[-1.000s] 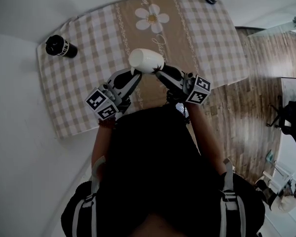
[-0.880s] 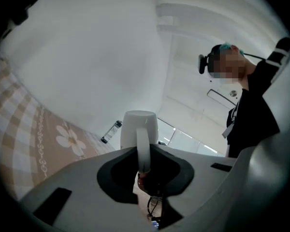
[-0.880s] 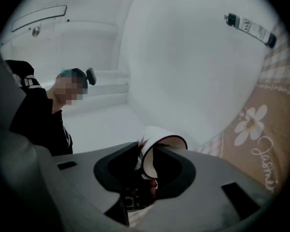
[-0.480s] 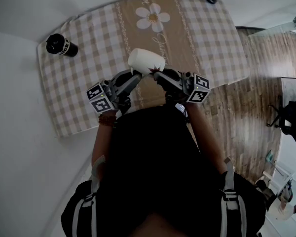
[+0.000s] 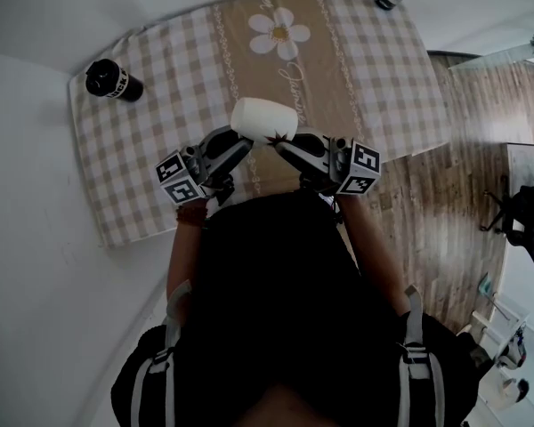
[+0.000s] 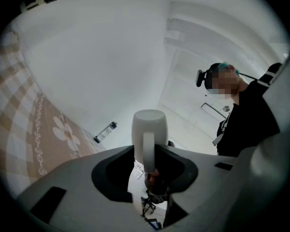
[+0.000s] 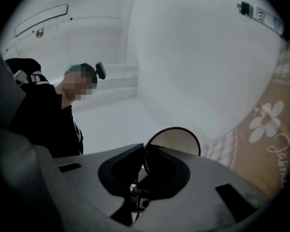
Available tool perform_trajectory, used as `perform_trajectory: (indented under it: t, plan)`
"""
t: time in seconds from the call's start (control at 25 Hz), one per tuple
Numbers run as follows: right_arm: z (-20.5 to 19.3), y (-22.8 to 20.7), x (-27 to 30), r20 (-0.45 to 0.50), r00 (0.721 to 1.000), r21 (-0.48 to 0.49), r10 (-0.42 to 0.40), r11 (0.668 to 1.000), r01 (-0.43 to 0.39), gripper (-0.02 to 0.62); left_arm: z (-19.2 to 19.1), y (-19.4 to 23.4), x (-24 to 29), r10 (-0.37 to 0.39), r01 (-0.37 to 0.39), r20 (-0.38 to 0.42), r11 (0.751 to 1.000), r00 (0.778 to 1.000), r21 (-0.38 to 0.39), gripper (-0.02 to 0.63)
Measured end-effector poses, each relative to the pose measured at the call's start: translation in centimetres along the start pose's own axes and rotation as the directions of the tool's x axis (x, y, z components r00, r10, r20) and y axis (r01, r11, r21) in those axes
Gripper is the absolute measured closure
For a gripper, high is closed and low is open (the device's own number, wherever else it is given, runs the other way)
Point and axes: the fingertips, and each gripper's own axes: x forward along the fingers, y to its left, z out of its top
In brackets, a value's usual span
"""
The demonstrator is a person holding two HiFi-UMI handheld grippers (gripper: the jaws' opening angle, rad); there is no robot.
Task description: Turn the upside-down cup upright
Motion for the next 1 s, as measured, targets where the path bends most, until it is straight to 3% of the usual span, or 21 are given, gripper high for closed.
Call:
perform_trajectory:
  t: [0.08, 0.2, 0.36, 0.48, 0.64, 0.84, 1.0]
  plan:
    - [-0.5, -0.2, -0.2, -0.047, 0.999, -0.028, -0.017, 0.999, 0.016, 0.565, -0.1, 0.8, -0.7, 0.048, -0.046, -0.038, 0.997, 0.998, 0.057, 0.434]
    - [-1.8, -0.9, -0.7, -0.136, 0.989, -0.078, -0.062, 0.996, 0.051, 0.565, -0.1, 1.4, -1.8, 0.114, -0.093, -0.111, 0.980, 0.987, 0.177, 0.428]
    - [-3.1, -1.1, -1.4, -0.219, 0.973, -0.104, -0.068, 0.994, 0.046, 0.565, -1.6, 0.5, -2.2, 0.117, -0.029, -0.278, 0.953, 0.953, 0.303, 0.336]
    - [-4.0, -0.4, -1.7, -0.282, 0.959, -0.092, -0.022, 0.996, -0.005, 0.565, -2.8, -0.4, -1.7, 0.073, 0.030, -0.339, 0.957, 0.938, 0.288, 0.263]
    - [-5.4, 0.6, -1.5, -0.371, 0.927, -0.058, 0.057, 0.995, -0.084, 0.565, -3.7, -0.9, -1.2, 0.036, 0.064, -0.357, 0.962, 0.933, 0.264, 0.189]
    - [-7.6, 1.1, -1.4, -0.482, 0.873, -0.064, 0.078, 0.990, -0.124, 0.565, -4.3, -1.9, -0.3, -0.002, 0.113, -0.381, 0.956, 0.925, 0.269, 0.189]
    - [-8.5, 1.2, -1.0, -0.498, 0.863, -0.068, 0.081, 0.989, -0.132, 0.565, -5.2, -1.9, -0.2, -0.002, 0.134, -0.422, 0.949, 0.907, 0.284, 0.220]
